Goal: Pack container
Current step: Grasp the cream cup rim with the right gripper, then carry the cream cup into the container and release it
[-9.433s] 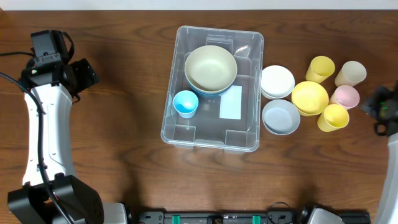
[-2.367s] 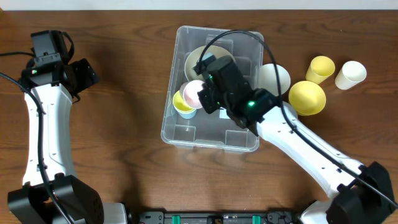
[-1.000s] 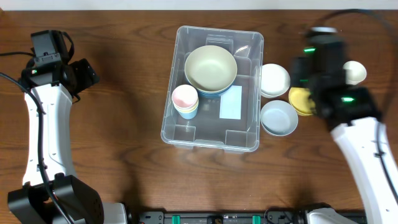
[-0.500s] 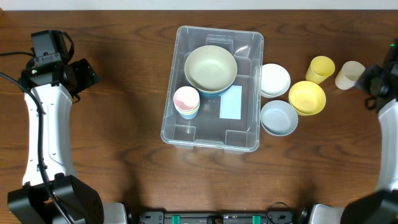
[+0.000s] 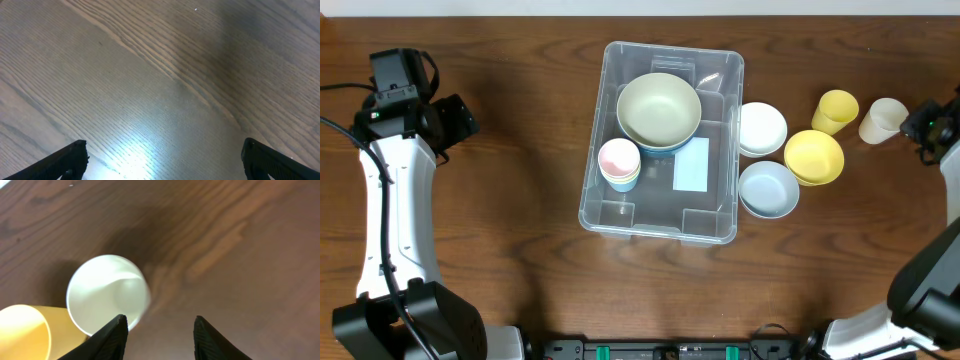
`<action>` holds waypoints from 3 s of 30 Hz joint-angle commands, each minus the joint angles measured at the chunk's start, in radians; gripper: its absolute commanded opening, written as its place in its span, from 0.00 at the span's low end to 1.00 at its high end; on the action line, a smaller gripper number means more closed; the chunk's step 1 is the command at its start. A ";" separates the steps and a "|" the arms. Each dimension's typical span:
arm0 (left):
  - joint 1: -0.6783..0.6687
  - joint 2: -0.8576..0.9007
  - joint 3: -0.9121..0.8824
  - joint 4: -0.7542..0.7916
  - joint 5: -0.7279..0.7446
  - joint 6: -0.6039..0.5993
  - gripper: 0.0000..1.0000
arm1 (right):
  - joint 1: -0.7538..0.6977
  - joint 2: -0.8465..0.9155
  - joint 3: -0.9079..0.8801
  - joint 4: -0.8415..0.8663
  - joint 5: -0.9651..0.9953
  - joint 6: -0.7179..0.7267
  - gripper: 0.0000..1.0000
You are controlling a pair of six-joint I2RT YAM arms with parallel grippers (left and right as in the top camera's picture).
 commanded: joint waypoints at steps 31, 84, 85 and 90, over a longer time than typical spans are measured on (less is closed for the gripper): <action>0.003 -0.022 0.026 0.001 -0.012 0.009 0.98 | -0.010 0.132 0.010 0.067 -0.065 -0.008 0.01; 0.003 -0.022 0.026 0.001 -0.012 0.009 0.98 | 1.308 -0.236 0.010 -0.387 -0.175 -0.266 0.01; 0.003 -0.022 0.026 0.001 -0.012 0.009 0.98 | 1.313 -0.234 0.010 -0.394 -0.165 -0.265 0.01; 0.003 -0.022 0.026 0.001 -0.012 0.009 0.98 | 1.316 -0.221 0.010 -0.381 -0.092 -0.264 0.01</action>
